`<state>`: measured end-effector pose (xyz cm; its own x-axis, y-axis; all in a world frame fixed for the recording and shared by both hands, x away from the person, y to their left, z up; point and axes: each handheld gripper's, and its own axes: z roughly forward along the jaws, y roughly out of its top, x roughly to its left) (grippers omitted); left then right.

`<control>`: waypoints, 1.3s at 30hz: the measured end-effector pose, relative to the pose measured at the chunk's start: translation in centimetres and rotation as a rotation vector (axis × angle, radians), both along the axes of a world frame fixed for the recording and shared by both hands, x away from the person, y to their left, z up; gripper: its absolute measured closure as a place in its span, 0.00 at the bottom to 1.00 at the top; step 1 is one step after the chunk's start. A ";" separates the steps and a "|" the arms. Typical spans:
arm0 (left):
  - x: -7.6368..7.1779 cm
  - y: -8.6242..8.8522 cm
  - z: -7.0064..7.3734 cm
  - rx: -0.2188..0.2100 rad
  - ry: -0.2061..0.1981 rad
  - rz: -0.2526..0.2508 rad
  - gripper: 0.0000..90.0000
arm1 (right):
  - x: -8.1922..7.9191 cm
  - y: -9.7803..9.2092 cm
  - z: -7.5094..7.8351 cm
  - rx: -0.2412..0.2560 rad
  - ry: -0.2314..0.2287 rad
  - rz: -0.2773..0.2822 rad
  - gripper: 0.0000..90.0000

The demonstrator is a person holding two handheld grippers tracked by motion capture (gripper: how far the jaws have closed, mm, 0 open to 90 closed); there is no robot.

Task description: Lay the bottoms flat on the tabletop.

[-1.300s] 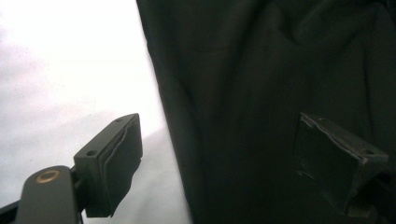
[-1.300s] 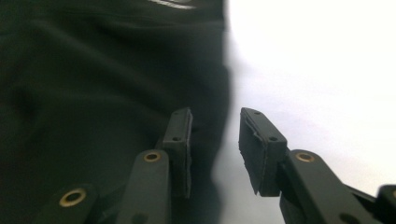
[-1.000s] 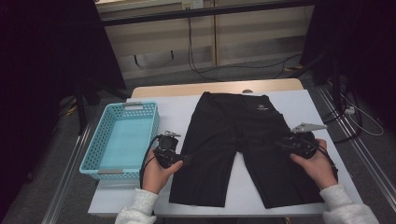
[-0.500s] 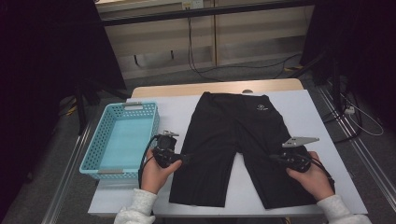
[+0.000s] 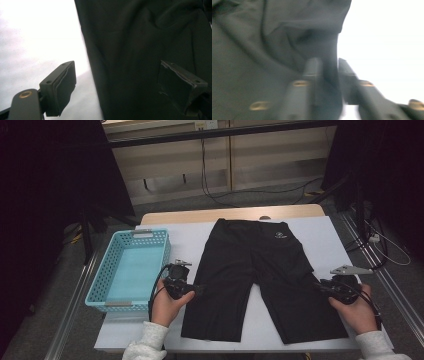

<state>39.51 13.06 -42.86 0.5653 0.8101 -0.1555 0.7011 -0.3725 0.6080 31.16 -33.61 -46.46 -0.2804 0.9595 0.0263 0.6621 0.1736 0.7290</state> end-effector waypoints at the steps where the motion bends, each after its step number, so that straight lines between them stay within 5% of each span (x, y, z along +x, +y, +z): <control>1: 0.0 0.0 0.0 0.000 -0.002 -0.004 0.18 | 0.0 -0.1 0.1 0.030 0.016 0.027 0.99; 7: 0.0 0.0 0.1 0.000 -0.002 -0.006 0.18 | -1.8 -0.2 0.4 0.083 0.063 0.069 1.00; 11: 0.0 -0.1 0.1 -0.001 -0.003 -0.005 0.18 | -2.5 -1.0 0.4 0.044 0.015 0.017 0.85; 13: 0.0 -0.2 0.2 -0.001 -0.003 -0.008 0.18 | -2.5 -1.4 0.5 0.068 0.006 0.001 0.80; 17: 0.1 -0.3 0.1 -0.002 0.001 -0.009 0.18 | -2.9 -0.7 0.9 0.048 -0.010 0.031 0.74; 23: 0.1 -0.3 0.0 -0.003 0.001 -0.013 0.18 | -2.6 2.5 1.8 0.076 -0.040 0.146 0.70; 33: 0.1 0.1 0.1 -0.012 0.001 -0.001 0.18 | -1.7 8.6 0.0 0.059 0.020 0.365 0.68; 35: 0.1 0.2 0.2 -0.008 0.003 -0.004 0.18 | -1.9 9.2 -0.2 0.039 -0.002 0.383 0.70; 39: 0.0 0.1 0.2 -0.003 -0.001 -0.006 0.18 | -2.1 9.3 -0.2 0.060 0.018 0.415 1.00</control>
<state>39.53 13.19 -42.65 0.5706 0.8059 -0.1577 0.6981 -0.3749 0.6100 29.05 -24.26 -46.68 -0.6420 0.7617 0.0875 0.5577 0.3856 0.7350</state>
